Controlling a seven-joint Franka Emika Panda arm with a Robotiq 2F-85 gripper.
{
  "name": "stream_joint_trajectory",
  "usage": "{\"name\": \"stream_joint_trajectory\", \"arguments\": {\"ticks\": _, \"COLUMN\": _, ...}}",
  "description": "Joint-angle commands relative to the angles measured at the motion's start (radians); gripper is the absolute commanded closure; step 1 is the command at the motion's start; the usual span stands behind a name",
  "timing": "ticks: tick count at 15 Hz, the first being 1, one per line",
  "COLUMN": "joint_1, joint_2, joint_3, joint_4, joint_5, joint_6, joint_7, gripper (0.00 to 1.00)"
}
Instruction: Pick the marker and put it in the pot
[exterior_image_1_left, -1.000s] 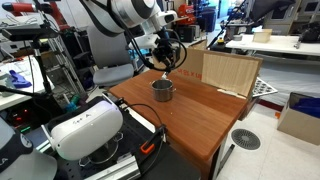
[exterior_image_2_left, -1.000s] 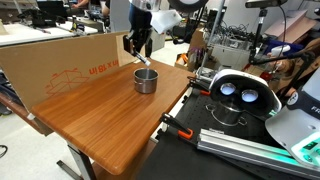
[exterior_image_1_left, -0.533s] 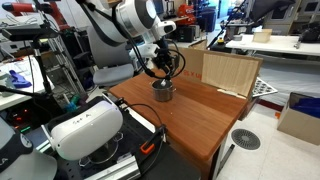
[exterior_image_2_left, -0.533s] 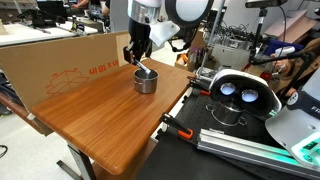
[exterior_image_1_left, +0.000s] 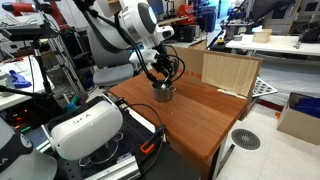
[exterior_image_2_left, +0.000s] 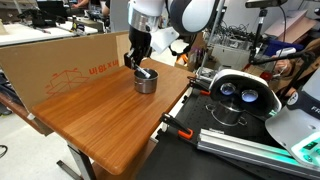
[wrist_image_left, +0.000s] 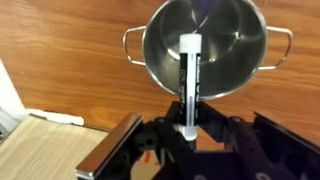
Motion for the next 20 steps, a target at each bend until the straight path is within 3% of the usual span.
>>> {"name": "stream_joint_trajectory", "arguments": {"ticks": 1, "joint_1": 0.027, "joint_2": 0.027, "joint_3": -0.030, "joint_4": 0.016, "joint_5": -0.033, "joint_6": 0.021, "joint_7": 0.047, "gripper": 0.94}}
{"name": "stream_joint_trajectory", "arguments": {"ticks": 2, "joint_1": 0.028, "joint_2": 0.028, "joint_3": -0.028, "joint_4": 0.018, "joint_5": -0.029, "joint_6": 0.011, "joint_7": 0.047, "gripper": 0.94}}
{"name": "stream_joint_trajectory", "arguments": {"ticks": 3, "joint_1": 0.026, "joint_2": 0.027, "joint_3": -0.024, "joint_4": 0.019, "joint_5": -0.023, "joint_6": 0.004, "joint_7": 0.044, "gripper": 0.50}}
{"name": "stream_joint_trajectory", "arguments": {"ticks": 4, "joint_1": 0.026, "joint_2": 0.027, "joint_3": -0.023, "joint_4": 0.020, "joint_5": -0.022, "joint_6": 0.003, "joint_7": 0.045, "gripper": 0.49}}
{"name": "stream_joint_trajectory", "arguments": {"ticks": 10, "joint_1": 0.012, "joint_2": 0.028, "joint_3": -0.002, "joint_4": 0.020, "joint_5": 0.006, "joint_6": -0.012, "joint_7": 0.030, "gripper": 0.06}}
{"name": "stream_joint_trajectory", "arguments": {"ticks": 12, "joint_1": 0.002, "joint_2": 0.027, "joint_3": 0.012, "joint_4": 0.015, "joint_5": 0.020, "joint_6": -0.017, "joint_7": 0.015, "gripper": 0.00}}
{"name": "stream_joint_trajectory", "arguments": {"ticks": 20, "joint_1": -0.019, "joint_2": -0.022, "joint_3": 0.054, "joint_4": -0.020, "joint_5": 0.051, "joint_6": 0.009, "joint_7": -0.011, "gripper": 0.00}}
